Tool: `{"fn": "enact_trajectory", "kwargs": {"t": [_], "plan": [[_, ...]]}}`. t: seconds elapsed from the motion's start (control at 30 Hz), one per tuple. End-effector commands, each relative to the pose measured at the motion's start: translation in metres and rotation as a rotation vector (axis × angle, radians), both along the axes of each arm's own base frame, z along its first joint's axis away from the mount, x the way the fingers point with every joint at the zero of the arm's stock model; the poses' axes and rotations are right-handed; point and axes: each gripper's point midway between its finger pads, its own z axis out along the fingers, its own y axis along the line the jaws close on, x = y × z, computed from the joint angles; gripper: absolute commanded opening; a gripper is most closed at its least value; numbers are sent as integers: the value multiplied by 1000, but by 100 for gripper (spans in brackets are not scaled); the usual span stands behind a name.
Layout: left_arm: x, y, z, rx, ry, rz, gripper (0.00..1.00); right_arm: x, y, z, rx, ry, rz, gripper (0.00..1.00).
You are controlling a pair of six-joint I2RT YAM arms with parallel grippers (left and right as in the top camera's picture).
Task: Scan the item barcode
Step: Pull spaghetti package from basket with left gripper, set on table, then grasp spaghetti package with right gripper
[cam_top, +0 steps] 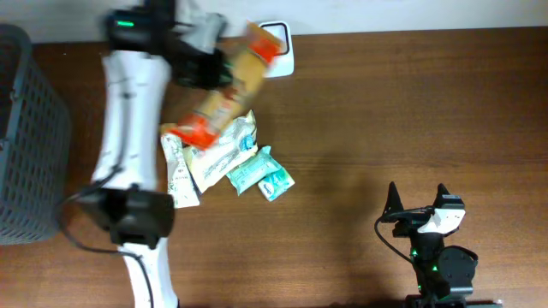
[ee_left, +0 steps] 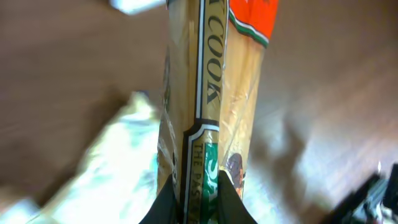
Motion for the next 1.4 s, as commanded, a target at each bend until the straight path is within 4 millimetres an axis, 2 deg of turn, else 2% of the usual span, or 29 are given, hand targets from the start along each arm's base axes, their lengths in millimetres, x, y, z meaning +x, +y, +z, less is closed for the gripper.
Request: {"fn": "enact_trajectory", "kwargs": {"t": [0.0,0.03,0.07,0.13,0.17,0.2,0.23,0.27,0.3,0.33,0.4,0.47,0.53,0.6,0.67,0.7,0.83,0.87,0.9,0.93,1.0,1.1,1.17,1.2,1.27,1.3,1.37], "plan": [[-36,-94,-46,-43,35,-205,0,0,0,-3,3,4,-1,98],[-48,-126,-79,-20,18,-274,0,0,0,-3,3,4,-1,99],[-55,-142,-98,-2,-4,-308,0,0,0,-3,3,4,-1,99],[-66,-165,-117,-2,-22,-341,0,0,0,-3,3,4,-1,99],[-65,-169,-120,16,-29,-313,8,0,0,-3,3,4,-1,99],[-61,-173,-118,13,-50,-300,41,0,0,-3,3,4,-1,99],[-56,-176,-115,-2,-56,-275,66,0,0,-3,3,4,-1,99],[-51,-176,-109,-11,-74,-267,82,0,0,-3,3,4,-1,98],[-37,-167,-90,-10,-115,-235,100,0,0,-3,3,4,-1,98],[-25,-155,-70,0,-150,-199,99,0,0,-3,3,4,-1,98],[-1,-99,-3,45,-245,-96,99,0,0,-3,3,4,-1,99],[3,-16,62,134,-351,-37,99,0,0,-3,3,4,-1,99],[0,54,87,184,-373,49,99,0,0,-3,3,4,-1,99],[-4,125,88,218,-326,186,99,0,0,-3,3,3,-1,98],[-6,168,86,232,-304,267,99,0,0,-3,3,3,-2,98],[-6,177,86,254,-319,248,99,0,-1,-3,3,3,-4,99],[-5,181,85,277,-325,241,99,0,9,-1,8,-5,53,99],[-6,181,85,276,-325,241,99,1,12,16,175,-74,59,99],[-6,181,85,276,-325,241,99,1,13,24,237,-105,68,99],[-6,181,85,276,-325,241,99,0,23,34,242,-137,132,99],[-6,181,86,276,-325,241,99,-3,35,40,241,-139,199,99],[-6,181,85,276,-325,241,99,-10,37,66,241,-135,212,99],[-6,181,85,276,-325,241,99,-9,40,82,249,-80,225,99],[-6,181,85,276,-325,241,99,-2,45,93,257,-29,251,99],[-6,181,85,276,-325,241,99,12,56,101,277,71,305,98],[-6,181,85,276,-325,241,99,28,66,96,310,205,348,98],[-6,181,85,276,-325,241,99,45,75,79,358,373,381,99]]}}
